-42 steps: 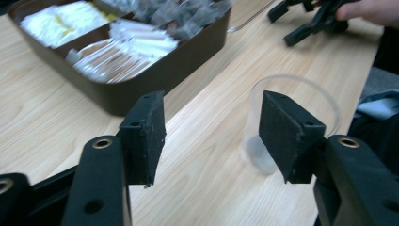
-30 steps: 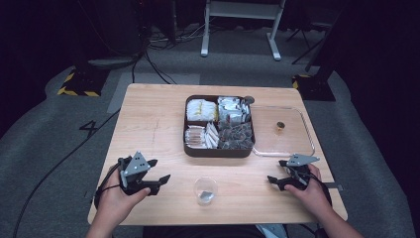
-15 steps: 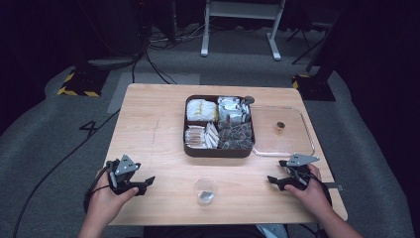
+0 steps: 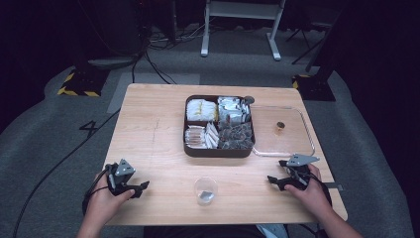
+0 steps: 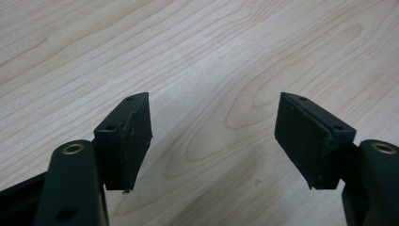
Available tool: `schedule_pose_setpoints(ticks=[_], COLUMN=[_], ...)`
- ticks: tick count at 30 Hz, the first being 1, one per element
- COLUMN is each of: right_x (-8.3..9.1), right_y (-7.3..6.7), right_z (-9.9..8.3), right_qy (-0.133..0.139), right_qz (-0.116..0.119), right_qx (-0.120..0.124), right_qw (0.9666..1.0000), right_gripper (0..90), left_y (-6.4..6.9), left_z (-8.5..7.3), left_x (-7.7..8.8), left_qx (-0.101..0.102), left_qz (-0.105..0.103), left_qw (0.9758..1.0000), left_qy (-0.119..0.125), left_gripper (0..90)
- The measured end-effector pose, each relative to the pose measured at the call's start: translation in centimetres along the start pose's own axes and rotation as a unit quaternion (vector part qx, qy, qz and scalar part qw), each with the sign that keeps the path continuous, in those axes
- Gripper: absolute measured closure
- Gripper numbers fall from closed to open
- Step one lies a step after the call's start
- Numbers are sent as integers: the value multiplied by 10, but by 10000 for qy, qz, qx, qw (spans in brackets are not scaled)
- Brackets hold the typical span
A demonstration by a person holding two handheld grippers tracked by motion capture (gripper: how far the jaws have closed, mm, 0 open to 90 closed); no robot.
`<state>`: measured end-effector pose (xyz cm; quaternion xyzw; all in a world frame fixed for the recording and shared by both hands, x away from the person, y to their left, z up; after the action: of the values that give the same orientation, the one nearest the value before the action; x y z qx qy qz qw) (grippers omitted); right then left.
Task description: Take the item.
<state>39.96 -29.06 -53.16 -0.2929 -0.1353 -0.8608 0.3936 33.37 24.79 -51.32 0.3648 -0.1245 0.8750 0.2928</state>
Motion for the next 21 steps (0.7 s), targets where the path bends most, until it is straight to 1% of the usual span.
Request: schedule_pose_setpoints(ticks=[2, 3, 5, 6, 8, 9, 11, 12, 13, 15, 16, 18, 21], right_x=[0, 0, 0, 0, 0, 0, 0, 0, 0, 0, 0, 0, 0], right_y=[0, 0, 0, 0, 0, 0, 0, 0, 0, 0, 0, 0, 0], right_z=[0, 0, 0, 0, 0, 0, 0, 0, 0, 0, 0, 0, 0], right_qy=[1, 2, 1, 0, 1, 1, 1, 1, 1, 1, 2, 3, 1], right_qz=[1, 4, 1, 1, 1, 0, 0, 0, 0, 0, 0, 3, 0], right_qx=[-1, 0, 0, -1, 1, 1, 1, 0, 0, 0, 2, -1, 1], right_qw=[10000, 10000, 10000, 10000, 10000, 10000, 10000, 10000, 10000, 10000, 10000, 10000, 10000], right_gripper=[148, 148, 147, 148, 148, 148, 148, 148, 148, 148, 148, 148, 148], left_y=[-1, -2, -2, -4, -6, -7, -8, -9, -10, -13, -14, -14, -15], left_z=[-2, -4, -4, -6, -9, -10, -11, -11, -12, -14, -14, -14, -13], left_x=[-2, -3, -4, -5, -7, -8, -8, -9, -11, -14, -17, -17, -18], left_qx=[17, -28, -22, -89, -75, 14, 41, 96, 115, 85, 97, 97, 39], left_qz=[0, -1, -4, -8, 20, 9, -3, -32, -35, -17, -59, -72, -102], left_qw=[10000, 10000, 10000, 9999, 9998, 9999, 9999, 9999, 9999, 9998, 9996, 9996, 9997], left_qy=[-11, -44, -57, -116, -169, -127, -120, -76, -10, 203, 263, 260, 240], left_gripper=[274, 269, 249, 249, 238, 204, 190, 165, 165, 91, 74, 69, 54])
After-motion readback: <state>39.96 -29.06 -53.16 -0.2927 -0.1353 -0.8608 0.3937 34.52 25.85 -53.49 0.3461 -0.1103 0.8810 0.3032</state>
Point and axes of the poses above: each handheld gripper's, and its own axes: x roughly backward along the jaws, z roughly out of its top, y roughly to its right, the point moved 4 cm from there along -x, roughly forward along the jaws, and after that the axes turned 5 degrees about y, right-handed, at the moved point
